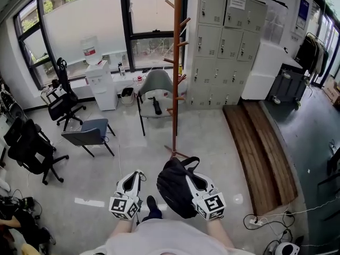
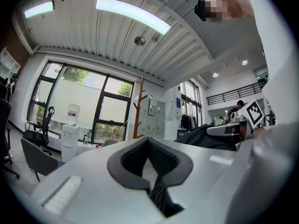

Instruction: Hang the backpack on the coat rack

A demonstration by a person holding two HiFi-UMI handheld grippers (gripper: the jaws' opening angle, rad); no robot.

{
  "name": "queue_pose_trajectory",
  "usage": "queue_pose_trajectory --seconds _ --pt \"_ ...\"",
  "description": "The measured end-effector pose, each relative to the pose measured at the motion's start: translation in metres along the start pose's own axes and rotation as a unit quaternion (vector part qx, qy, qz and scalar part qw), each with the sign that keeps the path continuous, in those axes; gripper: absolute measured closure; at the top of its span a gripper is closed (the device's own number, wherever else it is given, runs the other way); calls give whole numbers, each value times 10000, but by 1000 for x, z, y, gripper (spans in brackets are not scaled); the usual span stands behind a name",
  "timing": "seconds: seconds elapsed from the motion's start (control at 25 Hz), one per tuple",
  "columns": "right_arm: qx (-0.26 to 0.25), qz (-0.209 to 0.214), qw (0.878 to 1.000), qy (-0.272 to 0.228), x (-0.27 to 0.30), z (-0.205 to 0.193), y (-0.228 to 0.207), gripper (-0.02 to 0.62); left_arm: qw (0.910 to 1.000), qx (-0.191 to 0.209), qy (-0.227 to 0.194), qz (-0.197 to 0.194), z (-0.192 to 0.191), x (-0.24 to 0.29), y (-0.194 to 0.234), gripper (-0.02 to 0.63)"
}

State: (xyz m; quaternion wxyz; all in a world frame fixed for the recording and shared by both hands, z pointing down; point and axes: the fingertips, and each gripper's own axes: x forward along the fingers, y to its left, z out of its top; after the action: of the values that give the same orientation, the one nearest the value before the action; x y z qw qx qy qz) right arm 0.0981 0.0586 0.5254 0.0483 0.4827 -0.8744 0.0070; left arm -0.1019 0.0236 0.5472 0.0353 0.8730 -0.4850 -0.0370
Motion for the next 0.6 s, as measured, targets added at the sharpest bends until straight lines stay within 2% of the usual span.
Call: queue_pose_trajectory --seconds 0.24,0.6 --pt "-78 -180 9998 -54 74 8 -27 555 9998 -53 -18 -165 -3 68 65 597" --pt "-171 -474 9980 -389 202 48 -66 555 9985 30 -191 -504 27 172 176 597"
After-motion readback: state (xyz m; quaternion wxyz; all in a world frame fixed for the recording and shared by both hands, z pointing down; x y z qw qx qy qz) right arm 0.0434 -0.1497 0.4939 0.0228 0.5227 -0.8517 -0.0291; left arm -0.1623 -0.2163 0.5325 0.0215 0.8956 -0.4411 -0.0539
